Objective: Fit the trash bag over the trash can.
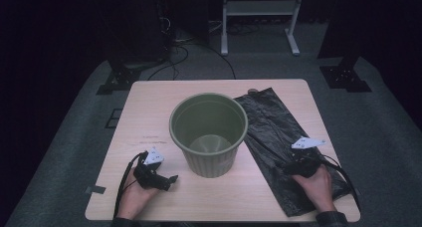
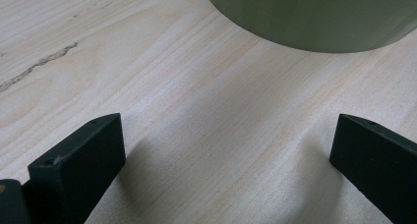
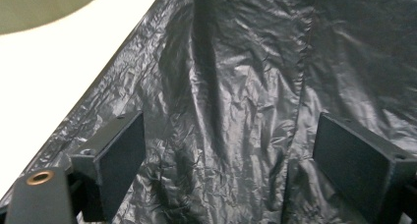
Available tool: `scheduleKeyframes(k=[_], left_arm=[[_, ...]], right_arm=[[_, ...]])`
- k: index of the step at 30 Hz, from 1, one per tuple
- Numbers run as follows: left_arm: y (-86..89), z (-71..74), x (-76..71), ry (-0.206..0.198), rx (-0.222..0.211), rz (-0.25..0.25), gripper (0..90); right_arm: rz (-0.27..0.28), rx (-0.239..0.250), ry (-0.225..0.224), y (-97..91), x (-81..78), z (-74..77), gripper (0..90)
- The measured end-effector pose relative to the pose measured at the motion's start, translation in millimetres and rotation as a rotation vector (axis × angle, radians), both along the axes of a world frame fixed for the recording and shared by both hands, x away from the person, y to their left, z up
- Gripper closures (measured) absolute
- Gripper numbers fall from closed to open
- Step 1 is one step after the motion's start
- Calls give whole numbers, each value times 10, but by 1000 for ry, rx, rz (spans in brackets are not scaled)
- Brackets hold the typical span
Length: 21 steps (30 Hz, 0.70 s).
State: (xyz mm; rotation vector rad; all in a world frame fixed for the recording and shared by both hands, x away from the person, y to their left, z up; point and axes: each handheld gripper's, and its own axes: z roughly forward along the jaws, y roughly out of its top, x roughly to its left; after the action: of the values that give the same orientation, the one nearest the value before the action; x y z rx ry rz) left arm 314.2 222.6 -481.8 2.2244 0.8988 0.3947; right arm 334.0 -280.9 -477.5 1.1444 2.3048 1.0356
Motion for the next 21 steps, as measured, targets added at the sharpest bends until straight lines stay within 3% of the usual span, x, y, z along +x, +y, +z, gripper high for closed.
scheduleKeyframes(k=[2, 10, 21], left_arm=[[4, -17, -5, -9, -17, -2, 0], [4, -18, -6, -9, -17, -1, 0], [2, -17, -16, -8, -17, 6, 0]], right_arm=[[-2, 4, 0, -20, 7, 18, 108], [-45, 6, -13, -151, 106, 109, 109], [-147, -43, -1, -448, 378, 128, 109]])
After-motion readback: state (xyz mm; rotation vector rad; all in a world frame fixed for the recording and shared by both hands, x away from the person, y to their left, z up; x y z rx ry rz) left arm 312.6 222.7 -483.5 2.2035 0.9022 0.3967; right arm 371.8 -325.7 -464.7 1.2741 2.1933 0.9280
